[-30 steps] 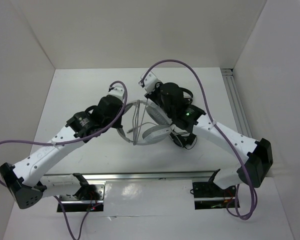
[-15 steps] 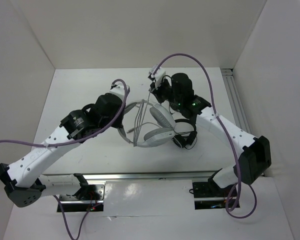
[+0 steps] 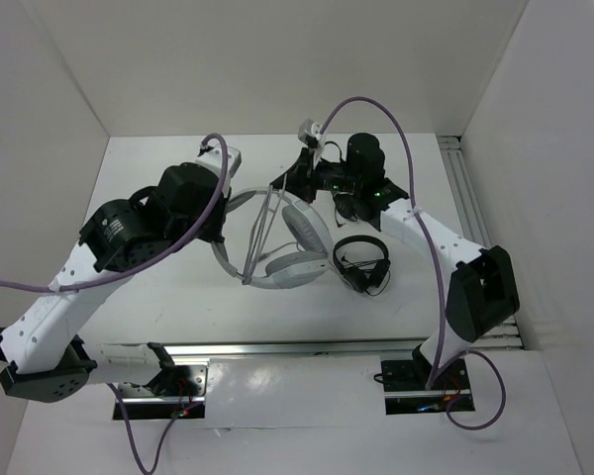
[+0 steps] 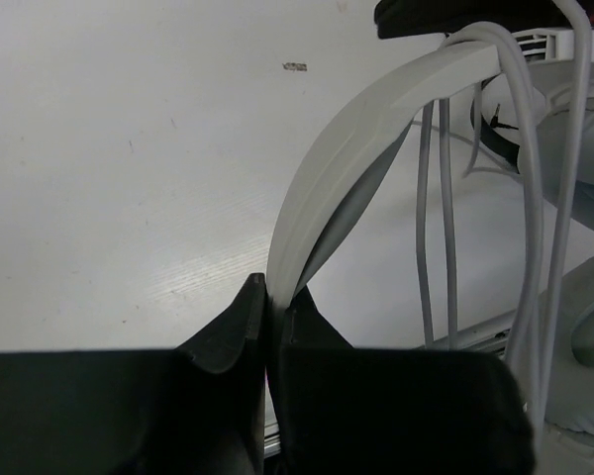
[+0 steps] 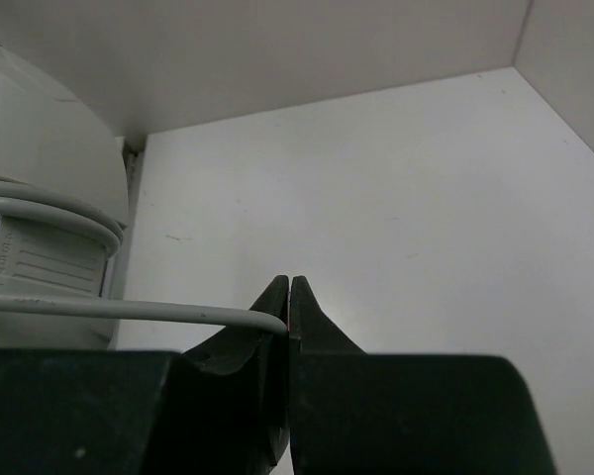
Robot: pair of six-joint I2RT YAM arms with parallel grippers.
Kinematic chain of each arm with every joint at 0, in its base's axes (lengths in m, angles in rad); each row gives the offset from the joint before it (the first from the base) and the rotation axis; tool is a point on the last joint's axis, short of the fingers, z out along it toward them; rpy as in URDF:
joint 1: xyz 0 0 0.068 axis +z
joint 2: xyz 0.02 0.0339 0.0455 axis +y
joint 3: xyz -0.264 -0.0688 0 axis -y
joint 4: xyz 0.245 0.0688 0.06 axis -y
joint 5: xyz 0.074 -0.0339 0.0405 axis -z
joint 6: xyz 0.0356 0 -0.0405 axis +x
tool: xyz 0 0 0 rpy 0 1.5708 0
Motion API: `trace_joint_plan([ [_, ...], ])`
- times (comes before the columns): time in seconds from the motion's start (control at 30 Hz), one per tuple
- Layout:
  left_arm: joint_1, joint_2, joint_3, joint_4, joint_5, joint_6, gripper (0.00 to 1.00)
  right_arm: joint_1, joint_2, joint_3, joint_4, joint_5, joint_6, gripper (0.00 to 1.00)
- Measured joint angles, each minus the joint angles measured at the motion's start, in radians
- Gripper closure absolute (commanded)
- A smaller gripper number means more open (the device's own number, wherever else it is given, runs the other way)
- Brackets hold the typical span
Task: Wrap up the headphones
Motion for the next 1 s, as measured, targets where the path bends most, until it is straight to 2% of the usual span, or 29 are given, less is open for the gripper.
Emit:
trace_joint_plan([
  [0.07, 0.0, 0.018, 0.043, -0.028, 0.01, 0.008, 1.0, -0.001, 0.033, 0.0, 0.084, -0.065, 0.058, 0.94],
  [0.13, 0.0, 0.036, 0.079, -0.062, 0.02, 0.017, 1.0, -0.001, 0.06, 0.0, 0.151, -0.114, 0.103, 1.0],
  [0.2, 0.001, 0.061, 0.112, -0.098, 0.018, 0.027, 1.0, -0.001, 0.079, 0.001, 0.179, -0.137, 0.13, 1.0],
  [0.33, 0.0, 0.106, 0.129, -0.133, 0.029, 0.028, 1.0, -0.002, 0.079, 0.001, 0.172, -0.09, 0.129, 1.0],
  [0.63, 0.0, 0.111, 0.111, -0.061, 0.04, 0.019, 1.0, -0.053, 0.064, 0.05, 0.097, -0.102, 0.106, 0.99],
  [0.83, 0.0, 0.106, 0.115, -0.04, 0.069, 0.022, 1.0, -0.065, 0.077, 0.05, 0.098, -0.182, 0.116, 0.86],
  [0.9, 0.0, 0.105, 0.127, -0.049, 0.099, 0.025, 1.0, -0.066, 0.105, 0.05, 0.119, -0.211, 0.141, 0.71],
  [1.0, -0.021, 0.09, 0.177, -0.084, 0.179, 0.037, 1.0, -0.061, 0.176, 0.03, 0.178, -0.184, 0.189, 0.67],
])
